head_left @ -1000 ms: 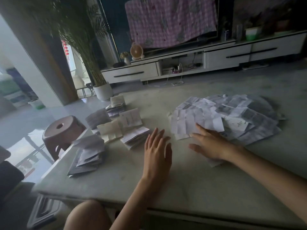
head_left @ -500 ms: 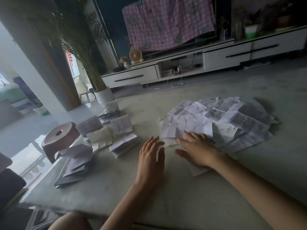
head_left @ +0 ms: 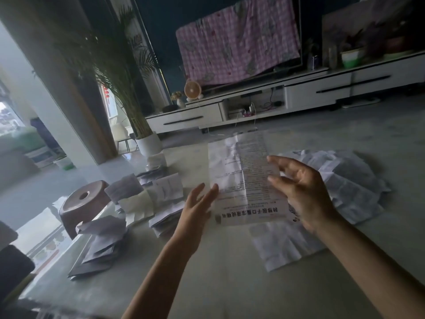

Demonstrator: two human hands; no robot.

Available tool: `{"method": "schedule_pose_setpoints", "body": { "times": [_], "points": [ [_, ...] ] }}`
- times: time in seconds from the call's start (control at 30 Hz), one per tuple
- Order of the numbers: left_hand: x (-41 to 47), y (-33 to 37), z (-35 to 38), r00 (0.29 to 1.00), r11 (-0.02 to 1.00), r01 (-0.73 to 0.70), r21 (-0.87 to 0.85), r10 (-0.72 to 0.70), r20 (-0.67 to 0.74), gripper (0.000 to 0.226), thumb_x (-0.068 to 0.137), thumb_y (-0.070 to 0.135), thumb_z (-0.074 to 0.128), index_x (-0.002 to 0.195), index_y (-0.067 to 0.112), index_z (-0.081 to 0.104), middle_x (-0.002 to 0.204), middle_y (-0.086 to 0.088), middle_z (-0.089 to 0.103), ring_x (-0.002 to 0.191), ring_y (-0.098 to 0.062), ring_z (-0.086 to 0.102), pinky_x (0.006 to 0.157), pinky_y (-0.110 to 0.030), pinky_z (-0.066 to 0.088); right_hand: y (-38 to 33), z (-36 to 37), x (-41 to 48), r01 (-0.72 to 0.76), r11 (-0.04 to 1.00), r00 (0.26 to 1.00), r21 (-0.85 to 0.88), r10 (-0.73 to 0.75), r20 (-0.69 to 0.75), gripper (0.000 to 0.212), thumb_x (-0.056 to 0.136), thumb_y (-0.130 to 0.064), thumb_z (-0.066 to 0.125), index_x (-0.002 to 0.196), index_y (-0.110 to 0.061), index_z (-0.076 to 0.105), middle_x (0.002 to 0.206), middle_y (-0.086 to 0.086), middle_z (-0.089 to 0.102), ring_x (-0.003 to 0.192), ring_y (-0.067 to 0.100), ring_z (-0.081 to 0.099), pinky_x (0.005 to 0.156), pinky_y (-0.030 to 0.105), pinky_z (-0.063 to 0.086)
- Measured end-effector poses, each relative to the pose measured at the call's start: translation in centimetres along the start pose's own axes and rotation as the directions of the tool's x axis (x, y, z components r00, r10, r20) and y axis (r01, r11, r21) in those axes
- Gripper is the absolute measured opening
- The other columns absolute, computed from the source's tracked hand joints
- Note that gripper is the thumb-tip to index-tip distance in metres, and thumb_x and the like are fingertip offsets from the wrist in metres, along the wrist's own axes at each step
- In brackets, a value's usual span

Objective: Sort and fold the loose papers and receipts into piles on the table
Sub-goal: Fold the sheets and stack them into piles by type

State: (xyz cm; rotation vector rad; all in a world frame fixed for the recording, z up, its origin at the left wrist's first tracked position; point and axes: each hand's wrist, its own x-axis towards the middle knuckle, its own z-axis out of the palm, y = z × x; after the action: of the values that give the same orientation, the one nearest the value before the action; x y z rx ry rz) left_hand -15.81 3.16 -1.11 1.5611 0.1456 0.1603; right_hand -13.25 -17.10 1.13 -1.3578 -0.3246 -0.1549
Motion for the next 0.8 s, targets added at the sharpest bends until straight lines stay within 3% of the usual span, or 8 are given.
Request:
{"method": "schedule_pose_setpoints", "body": {
  "times": [0.1, 0.2, 0.33, 0.53, 0.67, 0.8],
  "points": [
    [-0.1, 0.5, 0.6, 0.997, 0.999, 0.022, -0.049, -0.018, 0.077, 0.035, 0.074, 0.031, 0.071, 0.097, 0.005, 0.065, 0.098, -0.02, 0.066, 0.092, -0.035, 0.06, 0.09, -0.051, 0.044, 0.9, -0.2, 0.3, -0.086, 0.996, 0.996, -0.018, 0.086, 0.013, 0.035, 0.084, 0.006, 0.058, 0.104, -0.023, 0.059, 0.111, 0.003, 0.066, 0.099, 0.014, 0.064, 0.079, 0.025, 0.055],
    [-0.2, 0.4, 0.9, 1.0, 1.0, -0.019, 0.015, 0.019, -0.006, 0.01, 0.086, 0.017, 0.061, 0.087, 0.008, 0.065, 0.079, -0.008, 0.068, 0.075, -0.024, 0.063, 0.073, -0.038, 0.053, 1.4, -0.3, 0.4, -0.162, 0.987, 0.986, -0.014, 0.162, 0.026, 0.047, 0.083, 0.006, 0.06, 0.121, -0.02, 0.047, 0.105, 0.002, 0.066, 0.085, 0.004, 0.065, 0.067, 0.017, 0.052],
    [-0.5, 0.3, 1.1, 0.998, 1.0, -0.009, 0.03, 0.011, -0.054, 0.012, 0.092, 0.011, 0.052, 0.088, 0.011, 0.063, 0.076, -0.006, 0.066, 0.068, -0.02, 0.062, 0.068, -0.034, 0.053, 2.1, -0.5, 0.6, -0.282, 0.956, 0.959, 0.08, 0.282, 0.011, 0.05, 0.083, 0.004, 0.061, 0.128, -0.013, 0.047, 0.107, 0.008, 0.068, 0.092, 0.018, 0.066, 0.073, 0.026, 0.054],
    [-0.8, 0.4, 1.4, 0.992, 0.998, -0.037, 0.042, 0.042, -0.12, 0.016, 0.09, 0.006, 0.052, 0.09, 0.016, 0.065, 0.069, -0.002, 0.063, 0.06, -0.016, 0.057, 0.056, -0.026, 0.049, 2.4, -0.3, 0.3, -0.38, 0.899, 0.923, 0.216, 0.385, 0.019, 0.031, 0.083, 0.013, 0.052, 0.102, -0.007, 0.065, 0.088, 0.007, 0.07, 0.073, 0.017, 0.066, 0.053, 0.018, 0.054],
    [-1.0, 0.5, 1.5, 0.987, 0.999, -0.007, 0.033, 0.013, -0.16, 0.023, 0.088, 0.001, 0.052, 0.08, 0.016, 0.068, 0.063, -0.002, 0.063, 0.057, -0.016, 0.056, 0.058, -0.026, 0.047, 2.7, -0.1, 0.1, -0.453, 0.878, 0.889, 0.156, 0.458, 0.002, 0.026, 0.083, 0.013, 0.053, 0.094, -0.006, 0.066, 0.082, 0.007, 0.068, 0.07, 0.017, 0.063, 0.052, 0.019, 0.053],
    [-1.2, 0.3, 1.4, 0.98, 0.999, -0.009, 0.044, 0.018, -0.197, 0.026, 0.086, -0.002, 0.051, 0.077, 0.017, 0.065, 0.055, 0.004, 0.065, 0.048, -0.009, 0.06, 0.05, -0.022, 0.049, 2.6, -0.3, 0.0, -0.478, 0.875, 0.878, 0.078, 0.48, 0.001, 0.025, 0.08, 0.014, 0.056, 0.085, -0.008, 0.067, 0.077, 0.004, 0.068, 0.062, 0.015, 0.062, 0.042, 0.014, 0.046]
  ]
}}
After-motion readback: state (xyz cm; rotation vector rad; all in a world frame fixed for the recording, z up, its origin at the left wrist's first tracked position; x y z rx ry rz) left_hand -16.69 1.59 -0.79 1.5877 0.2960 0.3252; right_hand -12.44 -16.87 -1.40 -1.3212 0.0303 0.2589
